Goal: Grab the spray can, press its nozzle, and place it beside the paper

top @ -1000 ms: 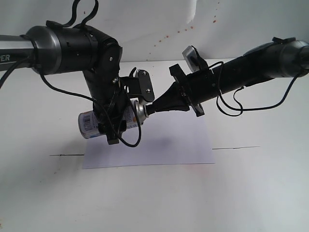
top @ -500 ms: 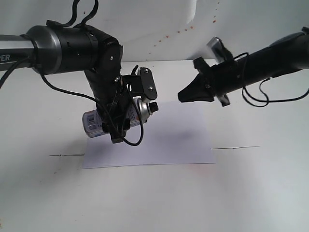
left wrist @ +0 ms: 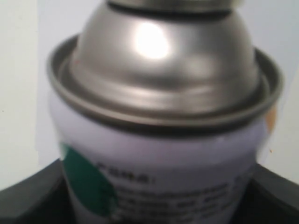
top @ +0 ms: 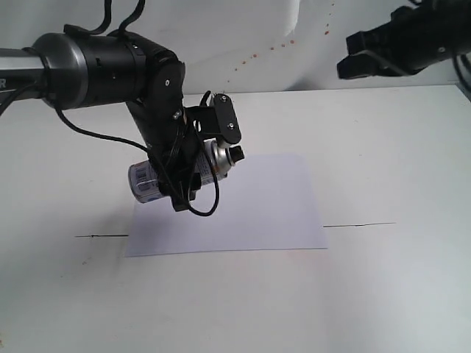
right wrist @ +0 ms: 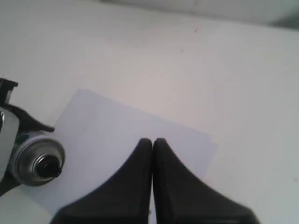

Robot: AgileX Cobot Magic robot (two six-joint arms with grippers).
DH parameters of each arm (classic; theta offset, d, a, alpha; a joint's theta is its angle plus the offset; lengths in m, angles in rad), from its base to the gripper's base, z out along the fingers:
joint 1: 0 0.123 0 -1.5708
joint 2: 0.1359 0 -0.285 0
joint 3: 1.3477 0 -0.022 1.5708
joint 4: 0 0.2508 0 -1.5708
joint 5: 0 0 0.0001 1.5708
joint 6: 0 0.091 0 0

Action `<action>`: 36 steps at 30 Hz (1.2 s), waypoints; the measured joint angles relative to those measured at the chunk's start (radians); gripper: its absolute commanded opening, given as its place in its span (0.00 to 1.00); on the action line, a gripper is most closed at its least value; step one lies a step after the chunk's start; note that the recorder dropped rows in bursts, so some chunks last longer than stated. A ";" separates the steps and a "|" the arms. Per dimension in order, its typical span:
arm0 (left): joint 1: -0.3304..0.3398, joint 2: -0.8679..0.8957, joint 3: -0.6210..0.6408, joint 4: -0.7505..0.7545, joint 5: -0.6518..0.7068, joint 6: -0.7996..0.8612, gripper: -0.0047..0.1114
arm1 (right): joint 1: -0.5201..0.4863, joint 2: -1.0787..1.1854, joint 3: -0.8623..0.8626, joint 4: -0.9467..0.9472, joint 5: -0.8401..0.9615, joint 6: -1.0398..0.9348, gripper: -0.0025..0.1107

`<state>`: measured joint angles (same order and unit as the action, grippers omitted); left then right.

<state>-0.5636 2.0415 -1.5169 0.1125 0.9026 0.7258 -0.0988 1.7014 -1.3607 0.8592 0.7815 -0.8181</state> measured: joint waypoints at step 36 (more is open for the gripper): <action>0.000 -0.011 0.000 -0.174 -0.071 -0.060 0.04 | 0.179 -1.482 1.118 0.172 -0.845 -0.293 0.02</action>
<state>-0.5636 2.0303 -1.5169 -0.0611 0.8320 0.6657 0.0802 0.2189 -0.2428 1.0310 -0.0632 -1.1107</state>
